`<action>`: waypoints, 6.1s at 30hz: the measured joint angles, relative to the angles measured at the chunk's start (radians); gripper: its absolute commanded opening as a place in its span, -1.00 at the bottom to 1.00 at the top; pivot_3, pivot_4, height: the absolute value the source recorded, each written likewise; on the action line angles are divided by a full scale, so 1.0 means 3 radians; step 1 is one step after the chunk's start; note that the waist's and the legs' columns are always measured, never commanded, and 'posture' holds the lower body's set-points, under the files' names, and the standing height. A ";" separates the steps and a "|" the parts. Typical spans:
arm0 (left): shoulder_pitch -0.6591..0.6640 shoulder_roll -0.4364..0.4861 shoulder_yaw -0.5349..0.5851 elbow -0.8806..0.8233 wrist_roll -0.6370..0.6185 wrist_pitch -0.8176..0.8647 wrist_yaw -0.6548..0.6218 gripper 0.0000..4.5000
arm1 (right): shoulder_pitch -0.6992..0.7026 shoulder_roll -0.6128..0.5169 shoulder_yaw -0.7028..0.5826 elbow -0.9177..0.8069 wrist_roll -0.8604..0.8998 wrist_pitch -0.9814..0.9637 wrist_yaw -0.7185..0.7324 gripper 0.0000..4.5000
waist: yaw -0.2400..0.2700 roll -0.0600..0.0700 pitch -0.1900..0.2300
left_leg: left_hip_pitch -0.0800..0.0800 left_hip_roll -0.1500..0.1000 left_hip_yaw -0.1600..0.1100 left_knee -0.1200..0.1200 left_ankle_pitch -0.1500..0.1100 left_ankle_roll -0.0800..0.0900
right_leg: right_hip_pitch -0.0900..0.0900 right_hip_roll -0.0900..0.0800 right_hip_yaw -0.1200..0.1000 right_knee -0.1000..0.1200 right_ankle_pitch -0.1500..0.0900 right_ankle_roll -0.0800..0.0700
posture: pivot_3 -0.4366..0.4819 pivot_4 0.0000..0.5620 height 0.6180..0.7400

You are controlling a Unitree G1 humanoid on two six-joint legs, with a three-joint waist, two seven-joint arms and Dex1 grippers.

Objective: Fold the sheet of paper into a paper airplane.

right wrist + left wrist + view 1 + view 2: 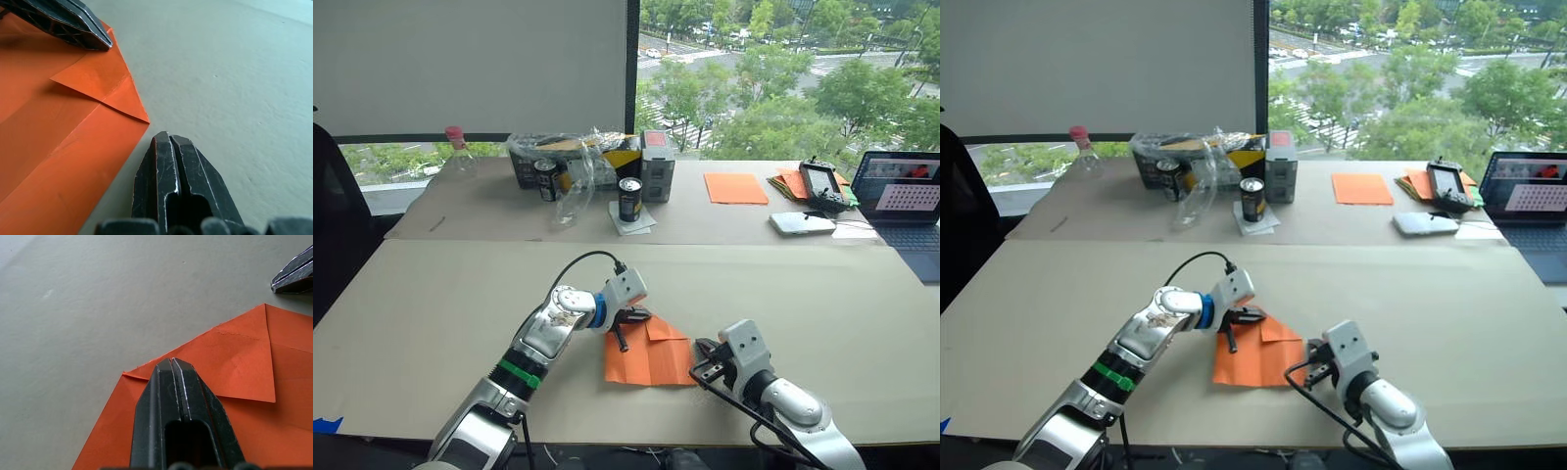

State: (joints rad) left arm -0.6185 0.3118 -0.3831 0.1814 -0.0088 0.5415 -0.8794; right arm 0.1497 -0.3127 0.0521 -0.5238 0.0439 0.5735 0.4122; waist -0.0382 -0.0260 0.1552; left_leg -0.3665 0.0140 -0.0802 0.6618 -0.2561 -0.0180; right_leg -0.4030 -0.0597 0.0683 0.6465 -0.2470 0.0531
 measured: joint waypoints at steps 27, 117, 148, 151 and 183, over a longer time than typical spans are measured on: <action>0.0221 0.0044 0.1295 -0.0636 -0.0703 0.0845 0.0589 -1.00 | -0.1313 -0.0045 0.0787 0.0737 0.0062 0.0485 0.0381 -0.99 | -0.0023 -0.0001 0.0002 | -0.0005 0.0001 -0.0003 0.0000 0.0000 0.0000 | -0.0007 0.0000 -0.0001 -0.0001 0.0013 -0.0022 | -0.05 -0.47 0.67; 0.0263 0.0056 0.1305 -0.0615 -0.2092 0.1858 0.1059 -0.99 | -0.1511 -0.0168 0.0645 0.0717 0.0452 0.0770 0.0479 -1.00 | -0.0024 -0.0001 0.0030 | -0.0057 -0.0001 -0.0003 -0.0005 0.0016 -0.0029 | -0.0067 -0.0003 -0.0001 0.0006 0.0021 -0.0029 | -0.05 -0.47 0.67; 0.0556 0.0815 -0.0029 -0.0540 0.0410 -0.1464 0.0633 -0.99 | -0.1849 -0.0080 0.0507 0.0661 0.0556 0.0899 0.0259 -1.00 | -0.0007 0.0000 0.0030 | -0.0060 -0.0001 -0.0002 -0.0005 0.0017 -0.0030 | -0.0069 -0.0003 -0.0001 0.0006 0.0023 -0.0031 | -0.05 -0.47 0.67; 0.0564 0.0878 -0.0087 -0.0539 0.0623 -0.1618 0.0629 -0.99 | -0.1849 -0.0078 0.0506 0.0661 0.0556 0.0898 0.0240 -1.00 | -0.0010 0.0000 0.0030 | -0.0060 -0.0001 -0.0002 -0.0005 0.0017 -0.0030 | -0.0069 -0.0003 -0.0001 0.0006 0.0023 -0.0031 | -0.05 -0.47 0.67; 0.0656 0.0821 -0.0060 -0.0725 0.1231 -0.1590 0.0442 -0.75 | -0.2480 0.0140 0.0851 0.2120 0.0323 0.0126 0.0793 -1.00 | -0.0029 0.0001 0.0029 | -0.0050 0.0000 -0.0002 -0.0004 0.0018 -0.0029 | -0.0069 -0.0001 -0.0001 0.0028 0.0023 -0.0032 | -0.05 -0.47 0.67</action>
State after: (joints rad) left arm -0.4216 0.5580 -0.4012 -0.0360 0.3606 0.0644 -0.7470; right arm -0.5944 -0.2705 0.3075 0.1123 0.1407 0.6112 0.6501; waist -0.0467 -0.0256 0.1640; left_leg -0.3814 0.0140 -0.0808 0.6605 -0.2508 -0.0266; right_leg -0.4238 -0.0598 0.0681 0.6550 -0.2401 0.0435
